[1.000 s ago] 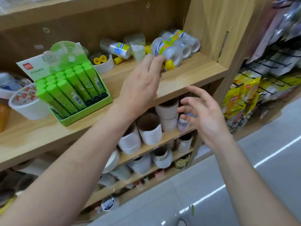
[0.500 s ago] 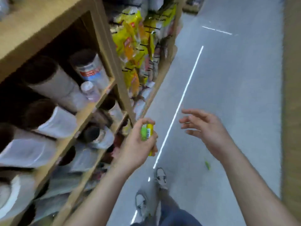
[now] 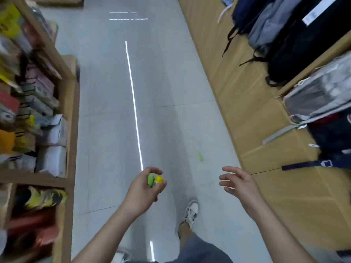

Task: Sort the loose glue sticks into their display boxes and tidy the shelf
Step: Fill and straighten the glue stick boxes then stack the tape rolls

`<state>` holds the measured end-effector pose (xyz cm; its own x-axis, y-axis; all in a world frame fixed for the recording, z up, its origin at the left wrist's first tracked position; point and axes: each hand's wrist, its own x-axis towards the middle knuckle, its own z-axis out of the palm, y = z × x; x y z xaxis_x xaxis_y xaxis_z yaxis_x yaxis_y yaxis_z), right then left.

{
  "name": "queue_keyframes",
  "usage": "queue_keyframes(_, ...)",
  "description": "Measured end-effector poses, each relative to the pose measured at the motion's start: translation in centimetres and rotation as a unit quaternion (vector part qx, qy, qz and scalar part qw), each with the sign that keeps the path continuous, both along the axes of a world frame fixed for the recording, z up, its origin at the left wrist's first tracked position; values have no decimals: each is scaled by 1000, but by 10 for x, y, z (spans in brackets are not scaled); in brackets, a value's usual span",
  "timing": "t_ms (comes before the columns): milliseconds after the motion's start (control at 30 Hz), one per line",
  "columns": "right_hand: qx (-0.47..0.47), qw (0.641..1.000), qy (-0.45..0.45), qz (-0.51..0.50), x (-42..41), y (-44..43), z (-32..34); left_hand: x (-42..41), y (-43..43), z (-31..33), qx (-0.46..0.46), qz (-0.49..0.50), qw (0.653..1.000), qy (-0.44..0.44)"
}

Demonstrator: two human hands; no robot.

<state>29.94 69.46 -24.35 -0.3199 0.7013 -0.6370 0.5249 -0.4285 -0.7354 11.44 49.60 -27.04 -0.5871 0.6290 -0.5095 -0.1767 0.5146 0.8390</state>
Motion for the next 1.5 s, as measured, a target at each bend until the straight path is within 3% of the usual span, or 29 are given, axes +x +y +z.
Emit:
queue_keyframes(233,10,998,-6,-65,38,131,-58,22,167,-64,-66,-86,994,-3)
queue_keyframes(400,23,997,-39,-60,35,206,-145,12,261,-145,-76,-130,988,22)
queue_keyframes(700,90,971,-213,59,15,362,-410,-15,441,-393,-67,-208,975,31)
queue_keyframes(867,157,928,-316,120,24,455,-585,-18,535,-558,-49,-291,953,63)
queue_keyframes(1033,165,919,-334,126,22,511,-702,-15,607,-665,-45,-359,926,110)
queue_keyframes(1200,179,886,-406,136,11,529,-786,1,636,-717,-34,-416,906,68)
queue_keyframes(1333,238,849,-456,123,10,533,-813,-8,644,-729,-41,-424,903,57)
queue_keyframes(1433,227,893,-382,68,-3,539,-807,-26,651,-721,-46,-374,925,40)
queue_keyframes(1500,201,938,-282,8,-17,538,-775,-37,647,-697,-39,-327,944,32)
